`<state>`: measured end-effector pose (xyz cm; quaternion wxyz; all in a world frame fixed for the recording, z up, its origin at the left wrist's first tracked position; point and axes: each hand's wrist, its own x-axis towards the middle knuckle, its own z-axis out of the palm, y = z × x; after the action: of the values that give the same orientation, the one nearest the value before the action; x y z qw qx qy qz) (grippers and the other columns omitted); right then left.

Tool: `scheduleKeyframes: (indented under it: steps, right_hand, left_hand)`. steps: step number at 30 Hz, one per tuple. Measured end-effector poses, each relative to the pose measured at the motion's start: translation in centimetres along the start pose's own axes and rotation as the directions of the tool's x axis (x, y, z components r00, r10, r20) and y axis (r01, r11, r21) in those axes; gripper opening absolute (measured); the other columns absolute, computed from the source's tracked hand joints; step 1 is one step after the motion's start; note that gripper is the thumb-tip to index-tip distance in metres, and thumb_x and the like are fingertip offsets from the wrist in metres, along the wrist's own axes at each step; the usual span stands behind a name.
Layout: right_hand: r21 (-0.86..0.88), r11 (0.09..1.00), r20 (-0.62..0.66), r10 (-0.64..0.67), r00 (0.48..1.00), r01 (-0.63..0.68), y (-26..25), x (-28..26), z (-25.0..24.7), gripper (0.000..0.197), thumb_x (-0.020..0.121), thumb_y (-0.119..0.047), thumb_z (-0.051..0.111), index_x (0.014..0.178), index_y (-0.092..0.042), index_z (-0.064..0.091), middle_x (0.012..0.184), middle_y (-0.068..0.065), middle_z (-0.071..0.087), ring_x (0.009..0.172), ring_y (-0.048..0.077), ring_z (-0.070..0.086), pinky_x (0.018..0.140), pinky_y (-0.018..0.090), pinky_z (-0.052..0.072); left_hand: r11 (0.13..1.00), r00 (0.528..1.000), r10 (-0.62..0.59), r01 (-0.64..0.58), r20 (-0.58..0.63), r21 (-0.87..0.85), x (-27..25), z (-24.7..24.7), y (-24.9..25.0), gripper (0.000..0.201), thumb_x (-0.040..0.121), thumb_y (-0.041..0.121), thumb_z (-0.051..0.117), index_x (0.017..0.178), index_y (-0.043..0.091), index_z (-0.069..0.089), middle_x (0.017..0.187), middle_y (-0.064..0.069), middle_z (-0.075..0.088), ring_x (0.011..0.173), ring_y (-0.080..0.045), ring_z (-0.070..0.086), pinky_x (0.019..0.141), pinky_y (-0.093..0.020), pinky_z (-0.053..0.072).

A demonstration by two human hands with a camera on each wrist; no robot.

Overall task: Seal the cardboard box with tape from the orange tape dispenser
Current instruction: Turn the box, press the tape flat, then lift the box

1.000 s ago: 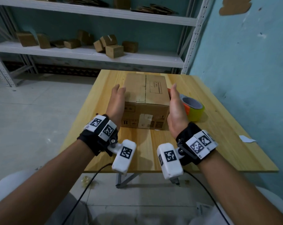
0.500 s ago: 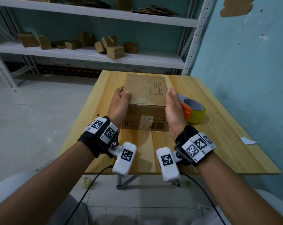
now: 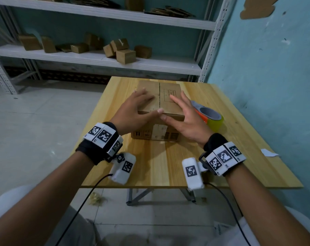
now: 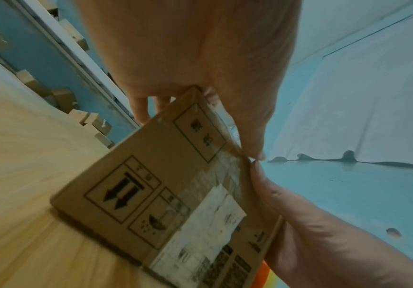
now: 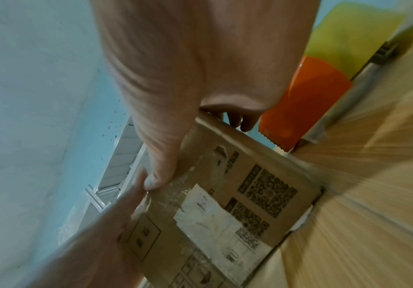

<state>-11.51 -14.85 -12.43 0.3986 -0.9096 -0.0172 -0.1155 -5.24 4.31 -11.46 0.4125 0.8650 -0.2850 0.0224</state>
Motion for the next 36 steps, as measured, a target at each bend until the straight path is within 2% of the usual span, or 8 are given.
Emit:
scheduleKeyframes:
  steps: [4, 8, 12, 15, 19, 28, 36]
  right_hand:
    - [0.0, 1.0, 0.001, -0.007, 1.0, 0.007, -0.1, -0.1, 0.0, 0.088, 0.083, -0.056, 0.068, 0.156, -0.028, 0.027, 0.167, -0.006, -0.005, 0.152, 0.011, -0.001, 0.118, 0.03, 0.015]
    - [-0.002, 1.0, 0.005, -0.025, 1.0, 0.025, 0.2, 0.0, 0.0, 0.087, 0.083, -0.052, 0.069, 0.156, -0.027, 0.027, 0.167, -0.004, -0.005, 0.152, 0.012, 0.0, 0.119, 0.031, 0.016]
    - [-0.007, 0.999, 0.013, -0.035, 0.999, 0.035, 0.5, 0.0, 0.0, 0.087, 0.084, -0.05, 0.07, 0.156, -0.027, 0.027, 0.166, -0.005, -0.005, 0.152, 0.013, 0.0, 0.122, 0.035, 0.019]
    - [-0.011, 0.999, 0.017, -0.037, 0.999, 0.037, 0.5, 0.1, 0.0, 0.089, 0.082, -0.052, 0.069, 0.156, -0.026, 0.027, 0.166, -0.005, -0.005, 0.152, 0.013, -0.001, 0.122, 0.036, 0.018]
    - [-0.019, 0.999, 0.016, -0.045, 0.999, 0.046, 0.6, 0.1, 0.0, 0.089, 0.083, -0.049, 0.07, 0.156, -0.025, 0.026, 0.166, -0.004, -0.005, 0.152, 0.013, 0.0, 0.12, 0.032, 0.017]
    - [-0.022, 0.999, 0.021, -0.039, 0.999, 0.04, 0.3, 0.0, 0.0, 0.089, 0.083, -0.047, 0.072, 0.156, -0.025, 0.026, 0.166, -0.003, -0.005, 0.152, 0.013, -0.001, 0.122, 0.036, 0.017]
    - [-0.022, 0.999, 0.027, -0.048, 0.998, 0.049, 0.4, 0.0, -0.2, 0.092, 0.081, -0.043, 0.075, 0.156, -0.025, 0.025, 0.166, -0.002, -0.005, 0.152, 0.013, 0.001, 0.119, 0.027, 0.017]
  left_hand:
    - [0.999, 0.997, 0.039, -0.04, 0.061, 0.012, -0.1, -0.6, -0.4, 0.072, 0.084, 0.05, 0.062, 0.146, 0.027, 0.035, 0.159, 0.008, 0.013, 0.147, -0.013, 0.001, 0.116, -0.042, 0.02]
    - [0.997, 0.99, 0.068, -0.071, 0.122, 0.023, -0.1, -0.9, -0.9, 0.073, 0.085, 0.045, 0.061, 0.149, 0.026, 0.031, 0.16, 0.009, 0.01, 0.147, -0.013, -0.005, 0.115, -0.038, 0.015]
    - [0.995, 0.986, 0.086, -0.093, 0.146, 0.044, 0.0, -1.0, -1.2, 0.073, 0.087, 0.042, 0.061, 0.149, 0.025, 0.028, 0.16, 0.007, 0.008, 0.147, -0.016, -0.007, 0.112, -0.035, 0.016]
    - [0.993, 0.985, 0.091, -0.1, 0.148, 0.056, 0.1, -1.0, -1.3, 0.073, 0.087, 0.041, 0.061, 0.15, 0.025, 0.027, 0.16, 0.006, 0.007, 0.147, -0.017, -0.007, 0.113, -0.035, 0.015]
    - [0.993, 0.985, 0.094, -0.103, 0.143, 0.052, 0.1, -1.0, -1.4, 0.074, 0.086, 0.04, 0.062, 0.15, 0.024, 0.028, 0.16, 0.006, 0.008, 0.147, -0.017, -0.007, 0.112, -0.034, 0.014]
    - [0.992, 0.985, 0.106, -0.113, 0.137, 0.046, 0.2, -1.0, -1.5, 0.076, 0.084, 0.041, 0.065, 0.149, 0.023, 0.029, 0.16, 0.004, 0.011, 0.147, -0.018, -0.005, 0.114, -0.035, 0.015]
    - [0.99, 0.983, 0.118, -0.127, 0.139, 0.057, 0.1, -1.0, -1.7, 0.081, 0.082, 0.037, 0.069, 0.15, 0.023, 0.028, 0.16, 0.003, 0.01, 0.147, -0.02, -0.005, 0.115, -0.038, 0.014]
